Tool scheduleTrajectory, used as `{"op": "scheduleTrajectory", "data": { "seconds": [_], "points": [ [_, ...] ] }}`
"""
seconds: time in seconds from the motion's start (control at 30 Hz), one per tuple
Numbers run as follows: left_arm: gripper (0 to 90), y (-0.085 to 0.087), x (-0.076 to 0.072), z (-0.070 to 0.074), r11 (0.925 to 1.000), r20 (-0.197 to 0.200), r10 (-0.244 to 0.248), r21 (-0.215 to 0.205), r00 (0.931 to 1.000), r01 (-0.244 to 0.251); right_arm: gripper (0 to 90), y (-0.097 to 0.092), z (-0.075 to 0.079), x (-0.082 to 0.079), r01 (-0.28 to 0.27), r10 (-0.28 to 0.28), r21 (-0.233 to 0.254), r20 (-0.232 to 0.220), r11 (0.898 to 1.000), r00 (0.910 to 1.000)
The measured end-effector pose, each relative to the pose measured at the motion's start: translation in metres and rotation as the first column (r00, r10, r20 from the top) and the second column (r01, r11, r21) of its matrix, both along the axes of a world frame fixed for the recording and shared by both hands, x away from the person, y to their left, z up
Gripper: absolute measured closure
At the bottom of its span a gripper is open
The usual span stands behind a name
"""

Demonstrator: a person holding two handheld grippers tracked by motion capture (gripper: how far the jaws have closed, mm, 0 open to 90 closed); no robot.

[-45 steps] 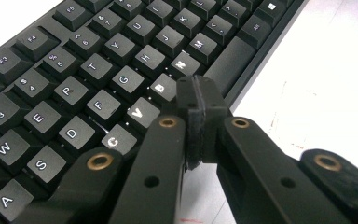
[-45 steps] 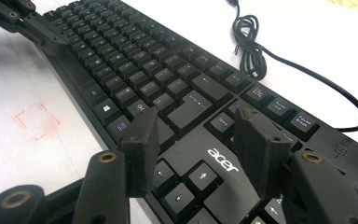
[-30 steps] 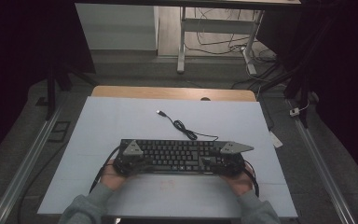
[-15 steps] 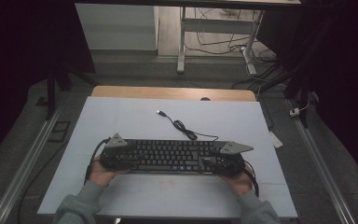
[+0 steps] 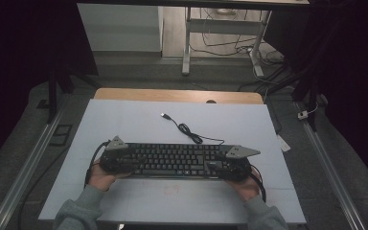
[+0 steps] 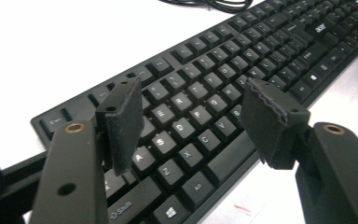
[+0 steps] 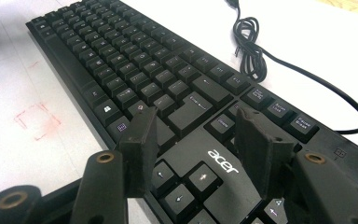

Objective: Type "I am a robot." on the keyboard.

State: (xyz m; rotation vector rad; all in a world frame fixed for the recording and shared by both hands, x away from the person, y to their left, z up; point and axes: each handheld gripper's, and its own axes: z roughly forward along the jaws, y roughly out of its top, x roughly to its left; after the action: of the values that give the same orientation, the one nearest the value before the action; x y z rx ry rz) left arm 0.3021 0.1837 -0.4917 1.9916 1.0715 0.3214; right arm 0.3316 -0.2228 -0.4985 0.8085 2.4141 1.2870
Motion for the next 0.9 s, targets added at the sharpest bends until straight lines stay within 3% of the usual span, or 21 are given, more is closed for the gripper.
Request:
{"op": "scheduleTrajectory", "data": {
  "seconds": [0.43,0.7,0.9],
  "points": [
    [43.0,0.004,0.002,-0.002,0.9989,-0.002,0.038,0.027,0.9993,-0.038,49.2,0.001,-0.001,0.000,0.002,-0.002,-0.006,-0.004,1.000,1.0000],
    [60.8,0.010,0.005,-0.008,0.9963,-0.010,0.053,0.068,0.9985,-0.053,49.2,0.001,-0.002,0.001,0.001,-0.001,-0.013,-0.004,1.000,1.0000],
    [83.4,0.012,0.008,-0.014,0.9938,-0.034,0.039,0.105,0.9987,-0.035,49.1,0.002,-0.003,0.001,-0.004,0.004,-0.012,-0.006,1.000,1.0000]
  ]
}}
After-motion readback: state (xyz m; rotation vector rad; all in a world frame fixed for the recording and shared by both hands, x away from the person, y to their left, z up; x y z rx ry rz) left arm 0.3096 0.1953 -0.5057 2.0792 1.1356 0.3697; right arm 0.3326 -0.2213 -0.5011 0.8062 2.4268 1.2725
